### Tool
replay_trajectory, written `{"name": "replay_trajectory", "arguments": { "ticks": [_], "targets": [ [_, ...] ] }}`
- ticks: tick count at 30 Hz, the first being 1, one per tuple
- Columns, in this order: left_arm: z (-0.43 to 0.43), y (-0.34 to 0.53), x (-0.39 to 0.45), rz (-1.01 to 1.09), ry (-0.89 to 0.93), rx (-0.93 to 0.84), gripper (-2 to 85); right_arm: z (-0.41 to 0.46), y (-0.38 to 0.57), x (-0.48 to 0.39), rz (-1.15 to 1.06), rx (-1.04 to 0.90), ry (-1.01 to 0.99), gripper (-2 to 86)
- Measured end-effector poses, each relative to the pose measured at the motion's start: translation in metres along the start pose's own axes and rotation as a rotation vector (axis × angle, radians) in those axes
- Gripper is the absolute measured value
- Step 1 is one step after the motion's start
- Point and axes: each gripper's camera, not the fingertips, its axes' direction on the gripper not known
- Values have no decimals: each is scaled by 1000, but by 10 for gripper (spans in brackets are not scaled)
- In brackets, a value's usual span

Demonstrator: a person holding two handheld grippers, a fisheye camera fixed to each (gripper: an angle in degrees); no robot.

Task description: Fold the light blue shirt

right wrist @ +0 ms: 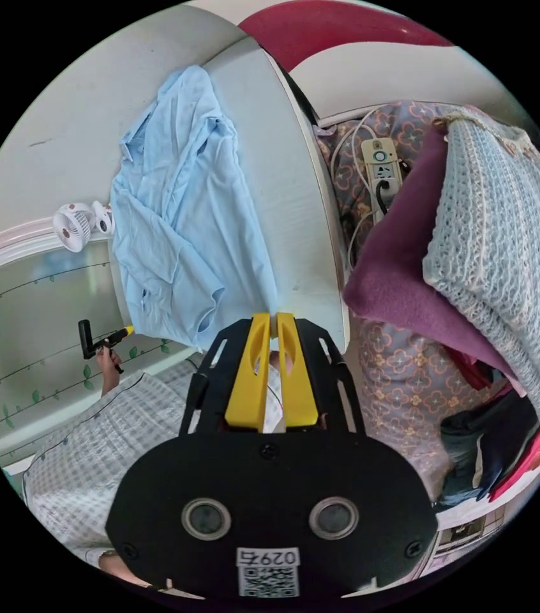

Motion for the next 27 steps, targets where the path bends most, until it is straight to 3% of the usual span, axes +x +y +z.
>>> {"name": "replay_trajectory", "arguments": {
  "ticks": [6, 11, 17, 20, 23, 27],
  "targets": [
    [1, 34, -4, -48, -132, 46, -9, -16, 62, -4, 21, 89, 22, 3],
    [-4, 76, -41, -80, 27, 67, -10, -9, 114, 9, 30, 64, -43, 1],
    [-54, 95, -30, -27, 130, 149, -9, -31, 144, 5, 1, 130, -375, 0],
    [-109, 44, 14, 109, -9, 217, -8, -75, 96, -13, -73, 192, -460, 1],
    [-155, -40, 68, 234, -133, 314, -4, -124, 1, -45, -141, 246, -365, 4],
    [-168, -153, 100, 101, -313, 287, 72, -149, -132, -44, -45, 200, -300, 22]
  ]
}}
